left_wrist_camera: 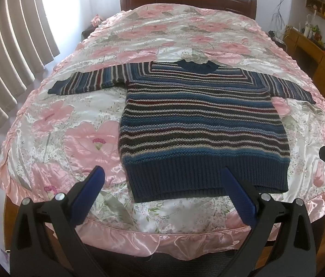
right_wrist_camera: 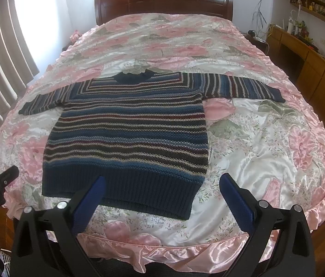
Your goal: Fold small clothes
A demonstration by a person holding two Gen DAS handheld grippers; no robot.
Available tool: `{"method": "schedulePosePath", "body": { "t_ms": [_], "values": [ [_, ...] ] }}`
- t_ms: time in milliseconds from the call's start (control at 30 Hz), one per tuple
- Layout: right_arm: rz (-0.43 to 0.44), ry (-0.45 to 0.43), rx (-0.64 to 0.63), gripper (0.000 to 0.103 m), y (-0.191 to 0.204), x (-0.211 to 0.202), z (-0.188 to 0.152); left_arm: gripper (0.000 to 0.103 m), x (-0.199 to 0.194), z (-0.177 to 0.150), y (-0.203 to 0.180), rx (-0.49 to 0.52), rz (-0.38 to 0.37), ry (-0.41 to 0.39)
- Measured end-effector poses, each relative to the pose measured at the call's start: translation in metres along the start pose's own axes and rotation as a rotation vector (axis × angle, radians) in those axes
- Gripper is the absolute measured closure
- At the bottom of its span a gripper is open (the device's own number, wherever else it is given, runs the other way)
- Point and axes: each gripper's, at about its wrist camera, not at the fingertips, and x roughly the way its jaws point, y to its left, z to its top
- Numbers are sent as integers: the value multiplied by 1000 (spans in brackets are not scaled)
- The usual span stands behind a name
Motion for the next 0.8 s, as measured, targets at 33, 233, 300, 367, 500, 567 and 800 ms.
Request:
{"method": "schedulePosePath", "body": {
  "t_ms": [33,233,300,367,500,567,800],
  "values": [
    [0,2,1,4,-1,2,0,3,1,0,0,0,0,0],
    [5,15,5,4,-4,12,0,3,10,-3,2,-2,6,16],
    [6,20,4,4,-6,17,1,3,17,0,1,-1,11,28],
    [9,26,0,4,-12,22,4,3,24,5,-4,3,17,43],
    [14,52,10,4,-42,40,21,3,40,22,-17,2,22,61],
    [29,68,48,4,-76,53,40,3,51,39,-30,4,19,65],
    [-72,60,138,4,-206,101,124,3,107,118,-101,19,15,24]
  ]
}}
